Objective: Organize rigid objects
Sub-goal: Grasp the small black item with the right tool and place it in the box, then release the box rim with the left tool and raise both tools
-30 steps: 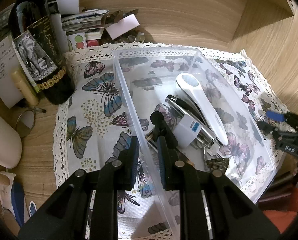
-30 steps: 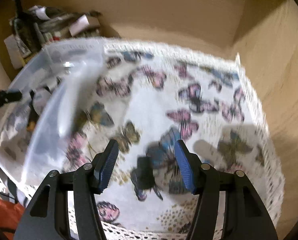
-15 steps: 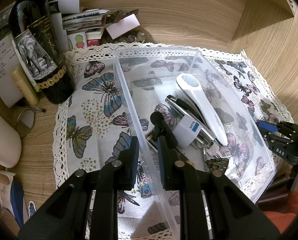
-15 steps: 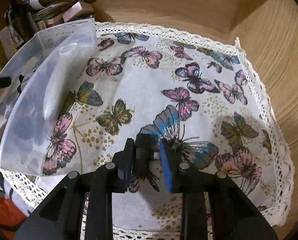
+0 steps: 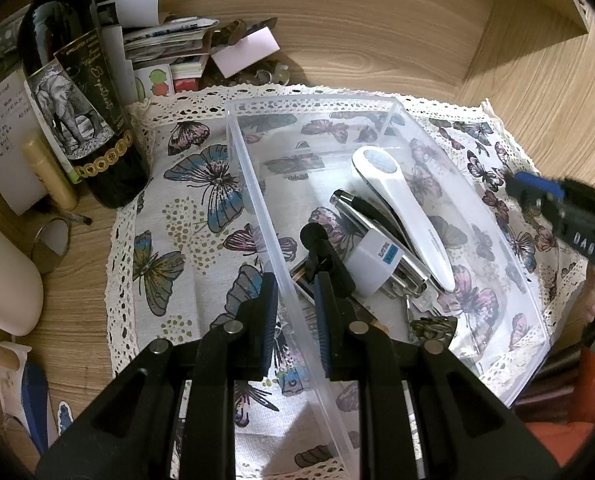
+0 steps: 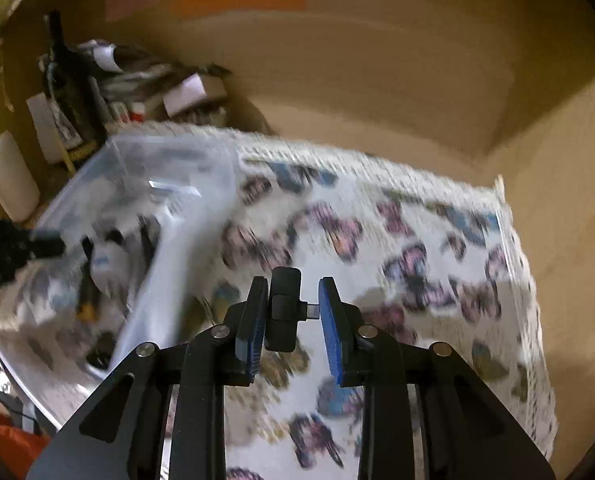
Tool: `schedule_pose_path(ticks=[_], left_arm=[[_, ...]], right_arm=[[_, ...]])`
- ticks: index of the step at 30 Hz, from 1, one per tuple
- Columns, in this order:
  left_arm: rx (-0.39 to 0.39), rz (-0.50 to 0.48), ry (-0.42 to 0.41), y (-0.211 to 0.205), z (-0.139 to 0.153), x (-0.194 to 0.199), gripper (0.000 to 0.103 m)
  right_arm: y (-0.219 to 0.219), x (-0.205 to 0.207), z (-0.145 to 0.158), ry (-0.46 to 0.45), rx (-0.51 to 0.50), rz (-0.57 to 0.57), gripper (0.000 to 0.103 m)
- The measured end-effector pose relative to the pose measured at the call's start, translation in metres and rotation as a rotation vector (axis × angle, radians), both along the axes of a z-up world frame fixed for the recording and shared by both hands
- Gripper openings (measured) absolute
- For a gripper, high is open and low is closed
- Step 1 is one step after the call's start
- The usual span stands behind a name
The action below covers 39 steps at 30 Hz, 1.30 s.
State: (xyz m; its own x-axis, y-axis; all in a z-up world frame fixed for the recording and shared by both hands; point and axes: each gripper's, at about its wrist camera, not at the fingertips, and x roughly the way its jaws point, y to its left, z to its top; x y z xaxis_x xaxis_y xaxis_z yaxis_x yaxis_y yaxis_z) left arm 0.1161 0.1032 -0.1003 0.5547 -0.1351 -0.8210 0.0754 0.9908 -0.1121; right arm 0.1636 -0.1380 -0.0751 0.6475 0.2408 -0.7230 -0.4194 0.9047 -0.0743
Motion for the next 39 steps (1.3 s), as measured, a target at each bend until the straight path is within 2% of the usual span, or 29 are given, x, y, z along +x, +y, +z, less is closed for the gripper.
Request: schedule_pose_path(ticks=[6, 14, 19, 21, 26, 32, 34, 36, 39], left_arm=[[-0.013, 0.004, -0.001, 0.001, -0.001, 0.000, 0.018], [-0.014, 0.004, 0.000, 0.001, -0.001, -0.001, 0.018], [-0.016, 0.004, 0.000, 0.001, -0.001, -0.001, 0.018], [-0.017, 0.005, 0.000, 0.000, -0.001, -0.001, 0.018], [-0.021, 0.010, 0.002, 0.001, -0.001, -0.001, 0.018], [-0.021, 0.017, 0.003, 0.002, 0.000, 0.000, 0.018], [-0.016, 0.025, 0.000, 0.002, 0.002, 0.001, 0.018], [-0.009, 0.036, -0.011, 0.004, 0.005, 0.001, 0.018], [-0.002, 0.057, -0.040, 0.005, 0.015, -0.002, 0.018]], right_arm=[[0.031, 0.005, 0.022, -0.055, 0.031, 0.092, 0.024], [0.073, 0.002, 0.024, -0.060, 0.014, 0.216, 0.024], [0.091, 0.008, 0.010, -0.011, -0.015, 0.265, 0.024], [0.097, 0.013, 0.003, 0.036, -0.014, 0.291, 0.024], [0.105, 0.024, -0.011, 0.098, -0.030, 0.304, 0.024], [0.102, 0.027, -0.014, 0.120, -0.007, 0.312, 0.024], [0.100, 0.025, -0.011, 0.114, -0.001, 0.316, 0.028], [0.098, 0.022, -0.006, 0.093, 0.012, 0.315, 0.037], [0.092, 0.016, 0.005, 0.057, 0.037, 0.312, 0.039]])
